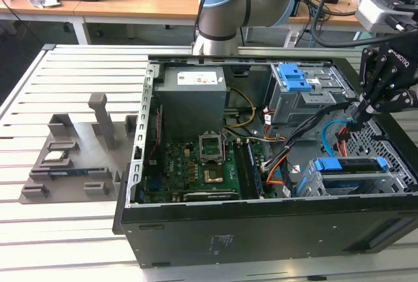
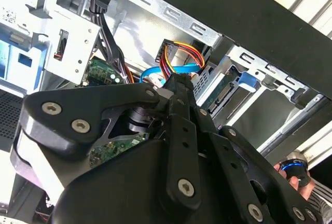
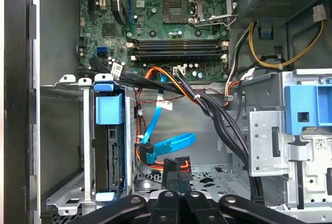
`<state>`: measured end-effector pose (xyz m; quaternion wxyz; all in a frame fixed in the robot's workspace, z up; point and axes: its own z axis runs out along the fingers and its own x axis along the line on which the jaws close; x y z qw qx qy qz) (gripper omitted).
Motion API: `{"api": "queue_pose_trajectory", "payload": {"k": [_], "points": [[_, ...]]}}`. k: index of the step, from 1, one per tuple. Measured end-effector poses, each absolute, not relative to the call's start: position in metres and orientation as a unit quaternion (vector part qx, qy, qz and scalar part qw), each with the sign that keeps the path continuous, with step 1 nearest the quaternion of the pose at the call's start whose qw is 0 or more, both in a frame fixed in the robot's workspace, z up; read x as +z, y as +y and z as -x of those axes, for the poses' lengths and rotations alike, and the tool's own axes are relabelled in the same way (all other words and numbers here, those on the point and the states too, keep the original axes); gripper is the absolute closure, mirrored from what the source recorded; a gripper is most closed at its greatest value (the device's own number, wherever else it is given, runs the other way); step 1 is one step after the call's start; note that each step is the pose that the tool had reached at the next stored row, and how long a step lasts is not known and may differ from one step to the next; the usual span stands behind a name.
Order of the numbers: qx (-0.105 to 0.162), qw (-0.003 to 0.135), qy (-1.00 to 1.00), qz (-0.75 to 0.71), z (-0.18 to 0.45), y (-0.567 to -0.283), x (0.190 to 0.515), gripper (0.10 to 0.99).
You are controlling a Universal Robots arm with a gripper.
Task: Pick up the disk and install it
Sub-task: 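Insert the first disk wire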
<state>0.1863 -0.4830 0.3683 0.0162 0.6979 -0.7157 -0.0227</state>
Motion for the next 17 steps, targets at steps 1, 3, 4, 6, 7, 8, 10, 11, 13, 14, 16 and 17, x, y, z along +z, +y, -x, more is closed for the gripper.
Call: {"api": "queue_pose_trajectory", "payload": {"k": [1,3,4,6,7,8,10,11,13,14,16,17], "points": [[-0.023,0.016,-0.716,-0.698,-0.186,-0.483,0.368,0.980],[-0.023,0.016,-0.716,-0.698,-0.186,-0.483,0.368,0.851],[-0.023,0.016,-0.716,-0.698,-0.186,-0.483,0.368,0.851],[-0.023,0.016,-0.716,-0.698,-0.186,-0.483,0.368,0.784],[-0.023,0.016,-0.716,-0.698,-0.186,-0.483,0.368,0.784],[-0.023,0.016,-0.716,-0.698,-0.186,-0.483,0.368,0.784],[-0.022,0.017,-0.716,-0.698,-0.185,-0.483,0.366,0.784],[-0.022,0.016,-0.716,-0.698,-0.185,-0.483,0.364,0.784],[-0.022,0.017,-0.716,-0.698,-0.184,-0.483,0.362,0.784],[-0.022,0.017,-0.716,-0.698,-0.184,-0.483,0.361,0.784],[-0.022,0.017,-0.716,-0.698,-0.184,-0.483,0.358,0.784],[-0.022,0.017,-0.716,-0.698,-0.184,-0.483,0.356,0.784]]}}
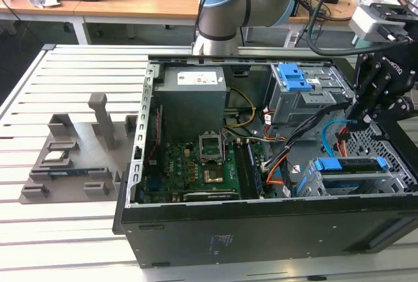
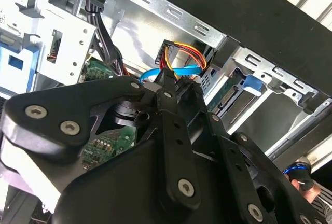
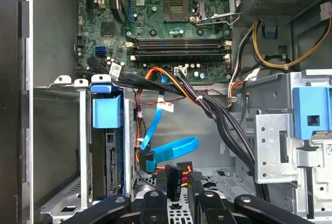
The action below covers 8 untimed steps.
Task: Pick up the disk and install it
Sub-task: 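Insert the first disk wire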
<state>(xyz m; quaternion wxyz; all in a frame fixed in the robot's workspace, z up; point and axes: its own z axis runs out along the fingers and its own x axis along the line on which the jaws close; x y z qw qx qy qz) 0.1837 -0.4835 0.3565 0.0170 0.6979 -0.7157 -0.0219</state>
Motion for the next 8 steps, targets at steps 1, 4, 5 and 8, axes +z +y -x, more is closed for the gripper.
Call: {"api": "queue_pose_trajectory", "payload": {"k": [1,4,5,8], "points": [[-0.021,0.018,-0.716,-0.698,-0.1837,-0.4836,0.3562,0.784],[-0.020,0.019,-0.716,-0.698,-0.1836,-0.4836,0.3561,0.784],[-0.020,0.019,-0.716,-0.698,-0.1836,-0.4836,0.3562,0.784],[-0.019,0.020,-0.716,-0.698,-0.1836,-0.4836,0.3561,0.784]]}}
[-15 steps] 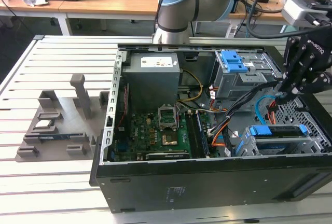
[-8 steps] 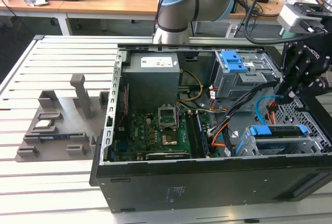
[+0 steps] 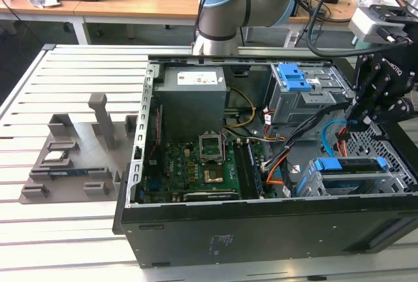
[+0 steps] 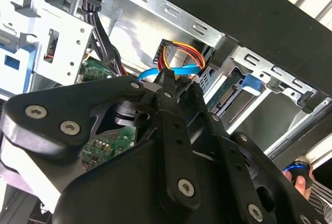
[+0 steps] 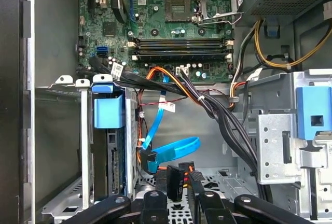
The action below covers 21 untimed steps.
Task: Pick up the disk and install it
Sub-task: 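Insert the first disk wire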
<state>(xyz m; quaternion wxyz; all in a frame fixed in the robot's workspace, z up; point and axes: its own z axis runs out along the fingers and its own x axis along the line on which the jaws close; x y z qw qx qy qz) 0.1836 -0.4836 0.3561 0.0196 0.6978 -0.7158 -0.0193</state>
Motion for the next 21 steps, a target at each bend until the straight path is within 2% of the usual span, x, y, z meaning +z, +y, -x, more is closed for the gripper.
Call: {"api": "queue_pose_trajectory", "payload": {"k": [2,4,9,15,21], "points": [[-0.019,0.020,-0.716,-0.698,-0.184,-0.484,0.356,0.804],[-0.018,0.021,-0.716,-0.698,-0.184,-0.484,0.356,0.918],[-0.017,0.022,-0.716,-0.698,-0.184,-0.485,0.356,0.922],[-0.017,0.022,-0.716,-0.698,-0.183,-0.515,0.356,0.922],[-0.017,0.022,-0.716,-0.698,-0.183,-0.532,0.354,0.922]]}}
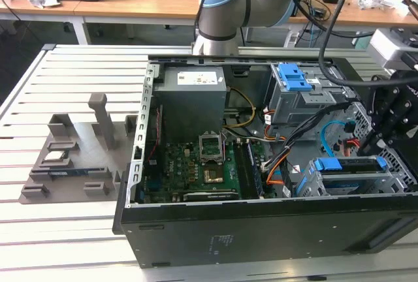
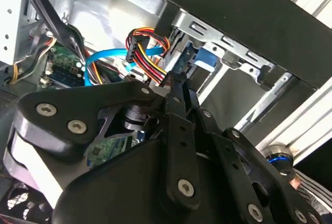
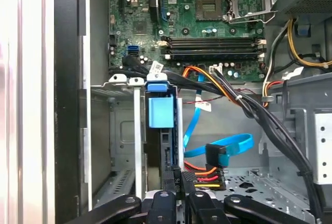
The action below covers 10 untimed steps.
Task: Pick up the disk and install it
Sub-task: 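Insert the first disk wire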
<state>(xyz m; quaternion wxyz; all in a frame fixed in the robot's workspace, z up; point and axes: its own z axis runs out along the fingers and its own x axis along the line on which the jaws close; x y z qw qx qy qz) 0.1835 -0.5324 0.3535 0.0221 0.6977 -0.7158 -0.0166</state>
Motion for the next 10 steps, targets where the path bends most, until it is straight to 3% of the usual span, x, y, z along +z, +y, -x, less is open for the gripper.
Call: {"api": "queue_pose_trajectory", "payload": {"k": [10], "points": [[-0.017,0.022,-0.715,-0.698,-0.1857,-0.5345,0.3451,0.922]]}}
